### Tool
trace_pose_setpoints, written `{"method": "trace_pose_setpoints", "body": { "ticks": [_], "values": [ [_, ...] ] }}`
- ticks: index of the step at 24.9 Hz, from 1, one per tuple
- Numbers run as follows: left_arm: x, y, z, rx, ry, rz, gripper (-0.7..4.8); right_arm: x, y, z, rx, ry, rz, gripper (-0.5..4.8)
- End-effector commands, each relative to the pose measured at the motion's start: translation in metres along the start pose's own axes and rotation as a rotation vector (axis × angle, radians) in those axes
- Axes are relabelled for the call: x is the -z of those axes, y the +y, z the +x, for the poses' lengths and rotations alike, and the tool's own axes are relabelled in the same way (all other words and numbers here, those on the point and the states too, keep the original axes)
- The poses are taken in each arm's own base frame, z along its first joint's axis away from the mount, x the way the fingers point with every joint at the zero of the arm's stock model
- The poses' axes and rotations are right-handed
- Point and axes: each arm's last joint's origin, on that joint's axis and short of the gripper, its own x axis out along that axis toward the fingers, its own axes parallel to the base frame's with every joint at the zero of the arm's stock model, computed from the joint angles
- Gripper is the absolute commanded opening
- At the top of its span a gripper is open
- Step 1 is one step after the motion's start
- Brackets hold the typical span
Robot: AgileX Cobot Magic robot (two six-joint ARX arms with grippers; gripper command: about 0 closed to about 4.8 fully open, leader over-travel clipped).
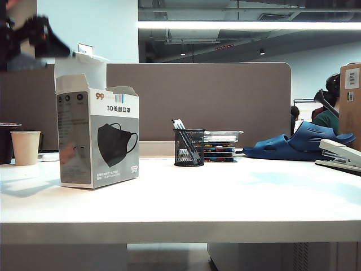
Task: Put the mask into the mask box.
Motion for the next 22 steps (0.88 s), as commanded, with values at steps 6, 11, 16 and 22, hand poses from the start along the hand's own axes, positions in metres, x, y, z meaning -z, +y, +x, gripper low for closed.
{"method": "trace_pose_setpoints", "body": {
  "ticks": [6,11,16,22],
  "values": [
    [-0.046,-0.019,-0.04,-0.012,-0.06,0.043,4.36,-0.011,-0.026,-0.051,0.14,0.002,0.018,-0.08],
    [-0.067,-0.03,-0.071,-0.063,-0.088,0.064,4.36,-0.014,-0.042,-0.094,0.245,0.019,0.044,-0.08],
    [-0.08,-0.045,-0.092,-0.062,-0.116,0.082,4.35,-0.015,-0.047,-0.136,0.344,0.027,0.063,-0.08],
    [-0.086,-0.066,-0.122,-0.094,-0.085,0.06,4.33,0.025,-0.016,-0.193,0.455,0.012,0.063,-0.08]
  ]
}}
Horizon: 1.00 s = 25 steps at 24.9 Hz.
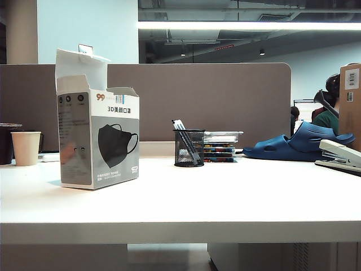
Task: Put the mask into the mask box.
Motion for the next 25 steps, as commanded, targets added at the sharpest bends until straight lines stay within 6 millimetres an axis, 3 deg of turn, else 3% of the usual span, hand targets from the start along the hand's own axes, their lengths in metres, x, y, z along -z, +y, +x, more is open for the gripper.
{"method": "trace_pose_setpoints", "body": {
  "ticks": [1,3,10,12,15,17,19,21,25],
  "values": [
    [-0.002,-0.008,-0.015,-0.042,0.04,-0.02,4.25,0.029,0.006,-0.024,0.019,0.001,-0.002,-0.08],
    [-0.002,-0.012,-0.021,-0.042,0.052,-0.027,4.0,0.043,0.009,-0.035,0.019,-0.001,-0.002,-0.08],
    [-0.001,-0.039,-0.057,0.003,0.115,-0.014,0.92,0.127,0.027,-0.099,0.002,-0.091,0.002,-0.08],
    [-0.002,-0.048,-0.071,-0.005,0.109,0.055,0.51,0.143,0.032,-0.113,-0.038,-0.134,-0.006,-0.08],
    [-0.002,-0.057,-0.095,-0.062,0.086,0.083,0.47,0.158,0.035,-0.127,-0.103,-0.173,0.018,-0.08],
    [0.0,-0.064,-0.112,-0.111,0.072,0.094,0.0,0.165,0.036,-0.135,-0.127,-0.194,0.015,-0.08],
    [0.006,-0.069,-0.128,-0.161,0.043,0.106,-0.06,0.174,0.037,-0.137,-0.133,-0.202,0.02,-0.08],
    [0.012,-0.072,-0.135,-0.192,0.023,0.114,-0.06,0.18,0.037,-0.135,-0.135,-0.197,0.03,-0.08],
    [0.031,-0.066,-0.126,-0.204,0.09,0.097,-0.06,0.202,0.038,-0.122,-0.14,-0.218,0.071,-0.08]
  ]
}}
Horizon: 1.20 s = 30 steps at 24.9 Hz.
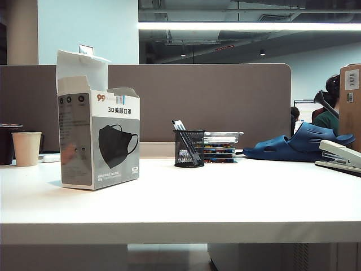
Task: Put the mask into the mask box.
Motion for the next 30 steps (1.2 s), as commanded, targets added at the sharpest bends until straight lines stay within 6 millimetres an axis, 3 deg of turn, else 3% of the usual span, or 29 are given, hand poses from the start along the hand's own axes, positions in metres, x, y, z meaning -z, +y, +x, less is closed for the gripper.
{"method": "trace_pose_setpoints", "body": {
  "ticks": [1,9,14,19,30],
  "values": [
    [0.012,0.001,0.009,-0.008,0.017,0.002,-0.06,0.01,-0.001,0.007,0.0,-0.051,0.007,-0.08],
    [0.072,0.008,0.048,-0.147,0.014,-0.007,-0.06,0.058,-0.008,0.053,-0.004,-0.091,0.03,-0.08],
    [0.102,0.009,0.061,-0.173,-0.047,-0.029,-0.06,0.099,-0.011,0.076,-0.006,-0.101,0.028,-0.08],
    [0.123,0.008,0.066,-0.171,-0.025,-0.032,-0.06,0.126,-0.013,0.085,-0.002,-0.086,0.03,-0.08],
    [0.133,0.007,0.068,-0.172,-0.03,-0.031,-0.06,0.135,-0.014,0.087,0.024,-0.059,0.024,-0.08]
  ]
}}
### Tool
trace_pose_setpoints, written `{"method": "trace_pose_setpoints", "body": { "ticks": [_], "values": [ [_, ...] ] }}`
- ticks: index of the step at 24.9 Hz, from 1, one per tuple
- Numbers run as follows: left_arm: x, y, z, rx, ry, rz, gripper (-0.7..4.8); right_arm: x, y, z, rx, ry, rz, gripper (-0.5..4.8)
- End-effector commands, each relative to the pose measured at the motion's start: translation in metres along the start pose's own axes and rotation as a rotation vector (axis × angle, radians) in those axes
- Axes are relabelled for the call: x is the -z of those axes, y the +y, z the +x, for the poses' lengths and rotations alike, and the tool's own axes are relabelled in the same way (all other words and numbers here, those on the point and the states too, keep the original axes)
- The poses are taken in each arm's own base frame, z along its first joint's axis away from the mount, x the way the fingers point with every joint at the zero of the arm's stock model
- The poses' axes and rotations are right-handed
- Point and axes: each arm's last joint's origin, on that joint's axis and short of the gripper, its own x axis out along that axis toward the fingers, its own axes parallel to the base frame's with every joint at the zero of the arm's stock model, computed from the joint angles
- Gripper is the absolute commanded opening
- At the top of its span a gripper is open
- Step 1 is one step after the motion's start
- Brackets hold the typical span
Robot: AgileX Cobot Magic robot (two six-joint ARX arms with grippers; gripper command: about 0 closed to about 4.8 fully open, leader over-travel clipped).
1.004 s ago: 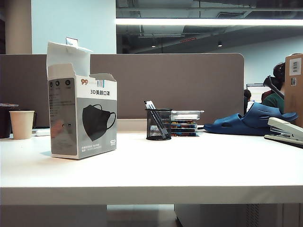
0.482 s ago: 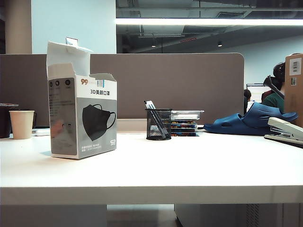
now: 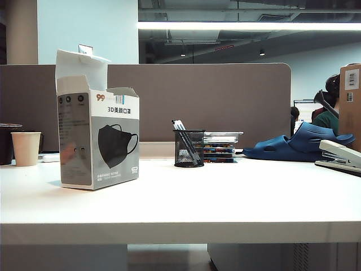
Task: Put the mask into the mask box.
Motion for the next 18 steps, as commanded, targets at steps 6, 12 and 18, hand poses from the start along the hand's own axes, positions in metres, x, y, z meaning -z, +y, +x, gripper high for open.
{"method": "trace_pose_setpoints", "body": {
  "ticks": [6,12,18],
  "values": [
    [0.0004,0.0001,-0.0001,-0.002,0.01,-0.004,-0.06,0.0011,0.0003,-0.0004,-0.006,-0.004,-0.003,-0.05],
    [0.0007,0.0001,-0.0001,-0.003,0.012,-0.003,-0.06,0.004,0.0001,-0.0004,-0.005,0.026,0.001,-0.05],
    [0.0007,0.0001,-0.0001,-0.003,0.012,-0.003,-0.06,0.004,0.0001,-0.0004,-0.005,0.026,0.001,-0.05]
  ]
}}
